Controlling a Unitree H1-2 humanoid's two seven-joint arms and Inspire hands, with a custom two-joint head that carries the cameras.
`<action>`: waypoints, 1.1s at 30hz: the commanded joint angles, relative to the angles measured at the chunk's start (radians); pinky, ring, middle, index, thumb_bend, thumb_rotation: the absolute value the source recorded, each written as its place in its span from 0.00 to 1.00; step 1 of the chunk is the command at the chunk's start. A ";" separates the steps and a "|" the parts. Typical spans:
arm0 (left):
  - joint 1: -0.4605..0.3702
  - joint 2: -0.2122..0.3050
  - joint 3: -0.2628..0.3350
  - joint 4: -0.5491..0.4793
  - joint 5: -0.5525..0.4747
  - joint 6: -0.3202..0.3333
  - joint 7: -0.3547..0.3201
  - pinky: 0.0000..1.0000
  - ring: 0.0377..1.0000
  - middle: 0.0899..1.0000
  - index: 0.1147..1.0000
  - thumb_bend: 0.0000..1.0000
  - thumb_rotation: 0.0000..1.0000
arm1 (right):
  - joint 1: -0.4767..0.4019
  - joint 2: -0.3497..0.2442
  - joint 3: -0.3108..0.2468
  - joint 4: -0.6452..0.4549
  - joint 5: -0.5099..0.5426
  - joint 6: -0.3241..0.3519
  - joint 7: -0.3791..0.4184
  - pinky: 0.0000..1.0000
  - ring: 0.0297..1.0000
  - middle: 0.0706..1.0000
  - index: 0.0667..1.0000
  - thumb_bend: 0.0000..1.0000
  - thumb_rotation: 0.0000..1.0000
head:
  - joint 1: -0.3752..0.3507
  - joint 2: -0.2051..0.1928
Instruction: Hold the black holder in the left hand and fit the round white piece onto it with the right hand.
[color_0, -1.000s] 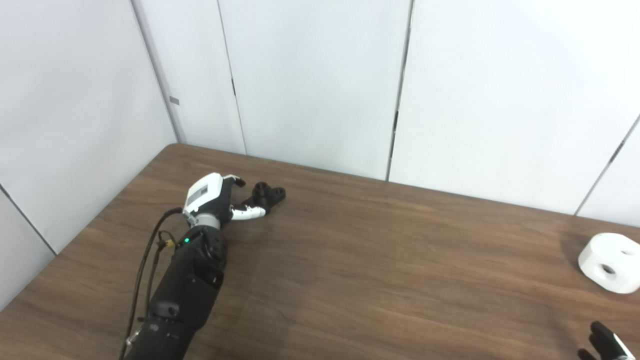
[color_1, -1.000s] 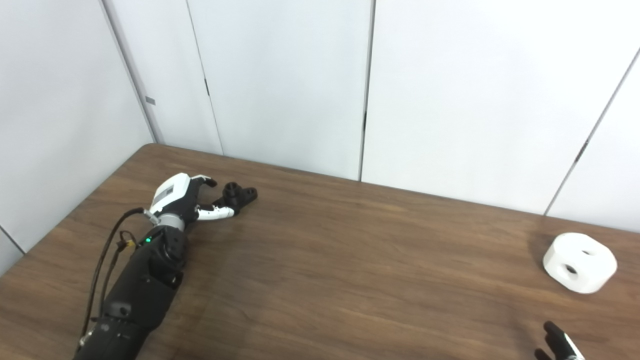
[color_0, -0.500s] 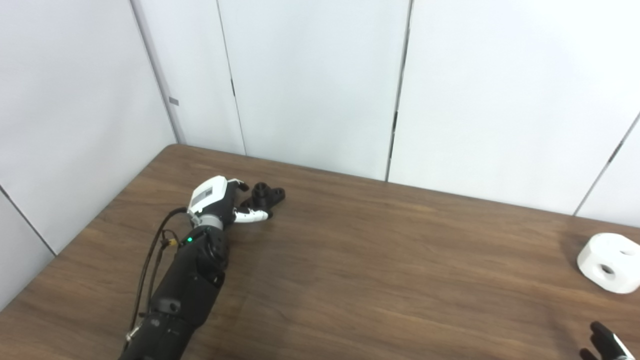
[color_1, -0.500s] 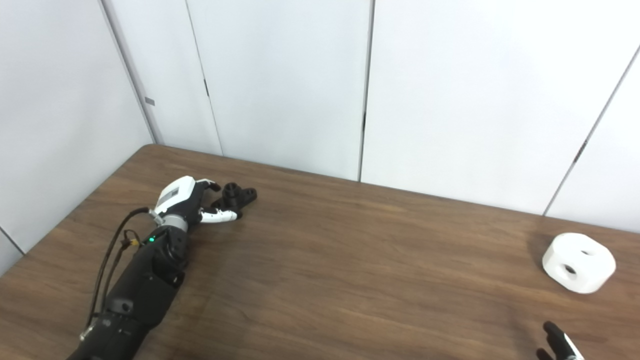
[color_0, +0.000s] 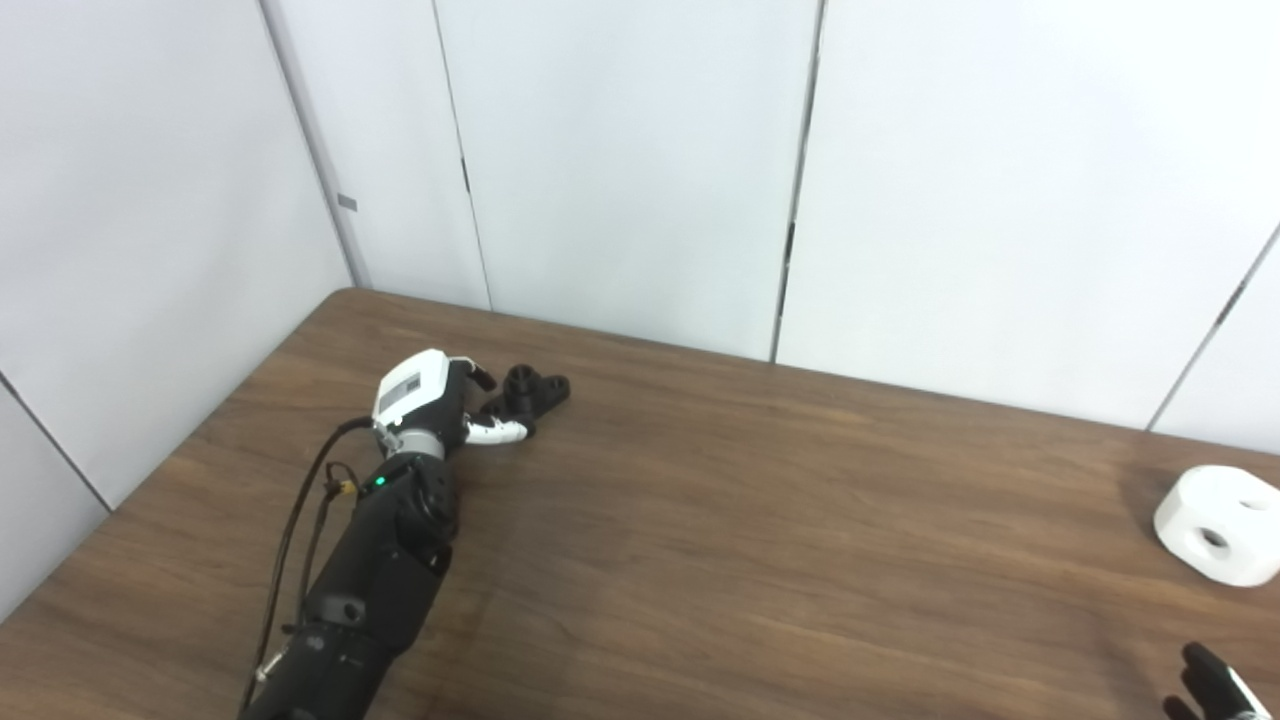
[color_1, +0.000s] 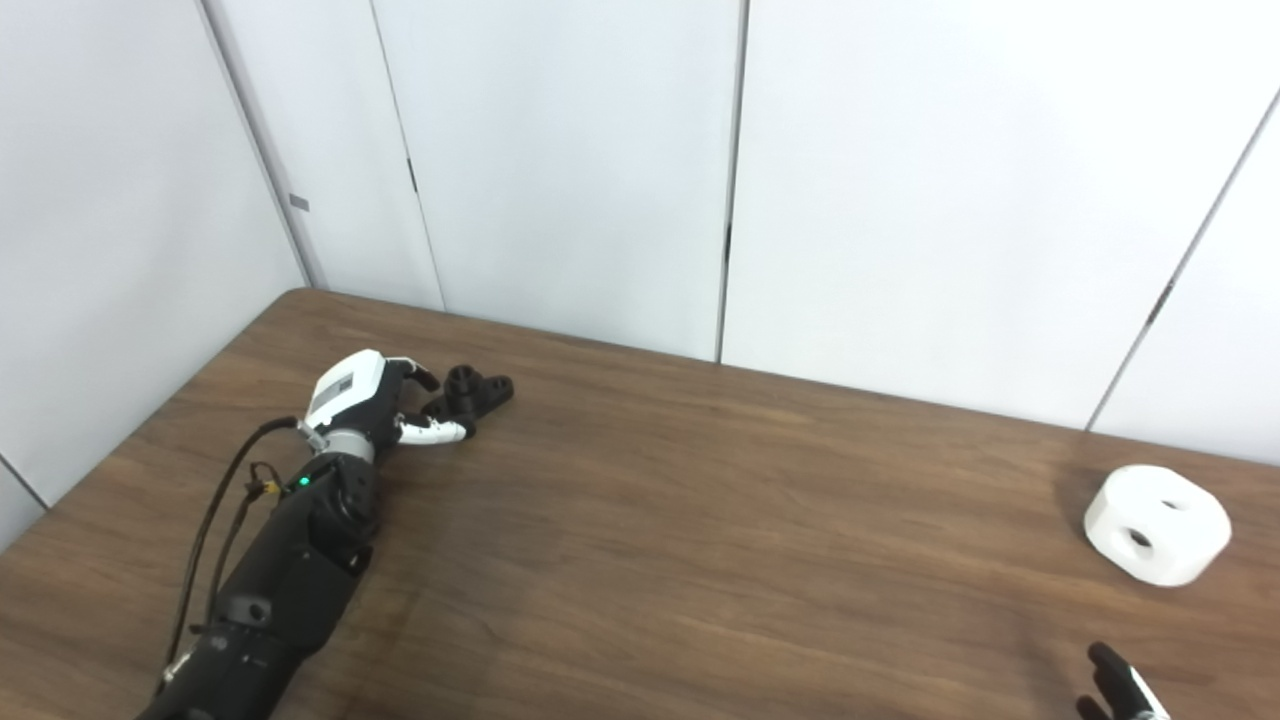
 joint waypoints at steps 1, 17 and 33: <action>-0.032 0.007 0.016 0.011 0.045 0.006 -0.007 0.87 0.89 0.84 0.65 0.76 0.30 | 0.061 0.025 0.015 0.089 0.012 0.001 0.002 0.95 0.99 0.96 0.89 0.75 0.98 | 0.000 0.003; -0.032 -0.001 0.023 0.026 0.125 0.006 -0.035 0.80 0.86 0.80 0.58 0.76 0.27 | 0.058 0.019 0.014 0.093 0.025 0.002 0.008 0.96 1.00 0.97 0.90 0.77 0.97 | -0.001 0.010; -0.026 -0.007 0.013 0.012 0.153 0.006 -0.052 0.76 0.85 0.79 0.49 0.76 0.23 | 0.060 0.024 0.013 0.084 0.016 0.014 -0.005 0.94 0.99 0.96 0.90 0.79 0.97 | -0.008 0.023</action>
